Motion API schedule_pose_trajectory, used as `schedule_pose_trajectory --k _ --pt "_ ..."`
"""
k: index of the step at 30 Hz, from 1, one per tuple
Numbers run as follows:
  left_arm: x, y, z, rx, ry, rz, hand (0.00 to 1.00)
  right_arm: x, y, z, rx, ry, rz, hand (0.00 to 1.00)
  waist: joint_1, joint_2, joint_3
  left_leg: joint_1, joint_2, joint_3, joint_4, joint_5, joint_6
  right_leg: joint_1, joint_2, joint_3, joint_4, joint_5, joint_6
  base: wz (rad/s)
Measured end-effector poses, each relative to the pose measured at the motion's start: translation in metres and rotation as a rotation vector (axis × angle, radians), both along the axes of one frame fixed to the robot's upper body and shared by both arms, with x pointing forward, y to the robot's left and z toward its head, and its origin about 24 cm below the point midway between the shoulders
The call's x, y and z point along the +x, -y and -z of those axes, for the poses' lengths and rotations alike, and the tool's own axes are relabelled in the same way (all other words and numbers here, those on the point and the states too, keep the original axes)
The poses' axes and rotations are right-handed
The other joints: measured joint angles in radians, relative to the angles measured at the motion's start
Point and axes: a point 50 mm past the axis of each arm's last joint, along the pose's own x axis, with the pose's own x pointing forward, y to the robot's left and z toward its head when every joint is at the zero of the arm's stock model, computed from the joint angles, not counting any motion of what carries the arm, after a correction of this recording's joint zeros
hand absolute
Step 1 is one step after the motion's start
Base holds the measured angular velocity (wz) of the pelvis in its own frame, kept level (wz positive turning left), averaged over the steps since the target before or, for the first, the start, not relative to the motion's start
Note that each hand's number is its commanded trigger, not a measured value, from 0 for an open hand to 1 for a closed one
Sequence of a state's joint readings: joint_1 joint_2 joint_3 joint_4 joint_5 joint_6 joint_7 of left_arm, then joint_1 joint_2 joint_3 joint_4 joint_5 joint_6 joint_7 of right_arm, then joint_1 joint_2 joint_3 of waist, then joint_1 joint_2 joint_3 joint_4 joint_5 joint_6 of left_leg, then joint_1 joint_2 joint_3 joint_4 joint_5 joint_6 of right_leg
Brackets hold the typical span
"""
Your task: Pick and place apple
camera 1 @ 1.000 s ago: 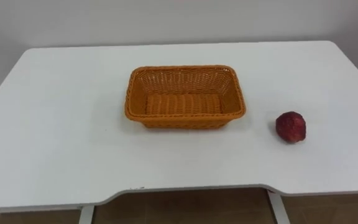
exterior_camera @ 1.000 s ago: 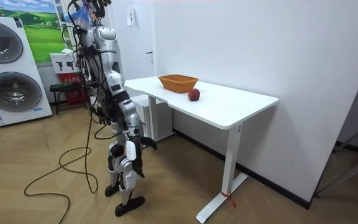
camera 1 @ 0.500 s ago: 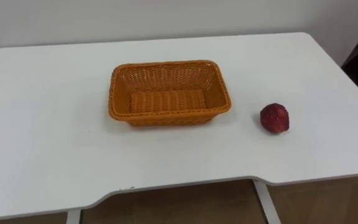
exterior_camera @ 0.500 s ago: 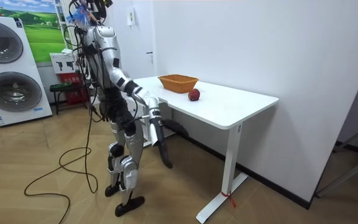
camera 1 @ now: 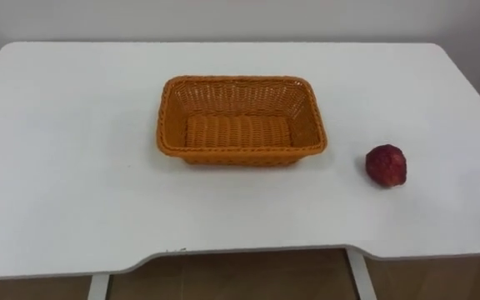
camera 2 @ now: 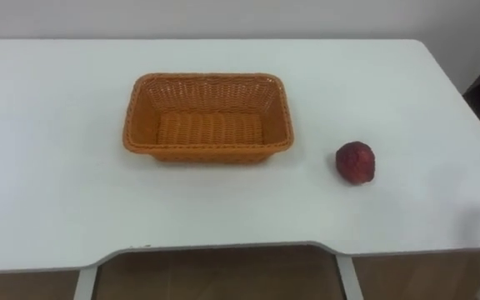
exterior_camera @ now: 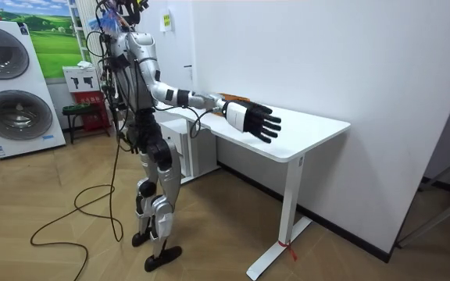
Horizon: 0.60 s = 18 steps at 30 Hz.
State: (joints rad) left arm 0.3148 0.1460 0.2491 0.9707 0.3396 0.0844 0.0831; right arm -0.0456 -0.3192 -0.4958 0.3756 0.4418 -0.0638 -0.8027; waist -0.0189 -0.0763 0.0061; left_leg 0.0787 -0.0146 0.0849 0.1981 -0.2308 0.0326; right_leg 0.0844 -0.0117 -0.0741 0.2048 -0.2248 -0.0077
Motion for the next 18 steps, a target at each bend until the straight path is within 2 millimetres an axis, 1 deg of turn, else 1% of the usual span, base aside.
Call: schedule_pose_trajectory --k 1,3,4,7,10,13,18 --pt "0.0 0.001 0.0 -0.004 -0.002 0.009 0.0 0.007 -0.004 -0.001 -0.019 -0.007 -0.05 0.0 0.002 0.004 -0.0017 0.0 0.0 -0.001 0.0 0.0 0.0 0.0 0.0 -0.002 0.0 0.0 0.0 0.05" --pt "0.0 0.003 0.001 -0.01 -0.006 0.019 0.0 0.016 -0.01 -0.005 -0.046 -0.009 -0.12 0.0 0.008 0.001 0.0001 -0.001 0.0 -0.004 0.0 0.0 0.0 0.0 -0.001 -0.006 0.0 0.0 0.0 0.04" --pt "0.001 0.003 0.001 -0.017 -0.007 0.021 0.0 0.022 -0.014 -0.007 -0.067 -0.012 -0.169 0.0 0.015 0.003 -0.0008 -0.001 0.0 -0.004 0.0 0.0 0.0 0.0 -0.001 -0.007 0.0 0.0 0.0 0.0" --pt "0.005 0.004 0.001 -0.033 -0.003 0.031 0.0 0.035 -0.023 -0.016 -0.126 -0.007 -0.282 0.0 0.025 0.003 -0.0009 -0.007 -0.001 -0.012 0.004 0.0 0.0 0.0 -0.003 -0.015 -0.001 0.001 -0.001 0.07" --pt "0.005 0.004 0.001 -0.038 -0.005 0.037 0.0 0.045 -0.032 -0.018 -0.147 -0.018 -0.4 0.0 0.034 0.002 -0.0009 -0.007 -0.001 -0.018 0.004 0.0 -0.001 0.002 -0.004 -0.02 -0.001 0.001 -0.001 0.06" --pt "0.006 0.003 0.001 -0.035 -0.007 0.044 0.0 0.052 -0.04 -0.015 -0.14 -0.034 -0.48 0.0 0.047 0.001 -0.0006 -0.007 -0.001 -0.022 0.005 0.001 -0.001 -0.001 -0.004 -0.022 -0.002 0.002 -0.001 0.0" --pt "0.005 0.002 0.001 -0.032 -0.017 0.045 0.0 0.056 -0.046 -0.012 -0.127 -0.053 -0.557 0.0 0.052 -0.001 -0.0016 -0.014 -0.002 -0.037 0.007 0.001 -0.002 0.002 -0.005 -0.037 -0.003 0.002 -0.001 0.08"
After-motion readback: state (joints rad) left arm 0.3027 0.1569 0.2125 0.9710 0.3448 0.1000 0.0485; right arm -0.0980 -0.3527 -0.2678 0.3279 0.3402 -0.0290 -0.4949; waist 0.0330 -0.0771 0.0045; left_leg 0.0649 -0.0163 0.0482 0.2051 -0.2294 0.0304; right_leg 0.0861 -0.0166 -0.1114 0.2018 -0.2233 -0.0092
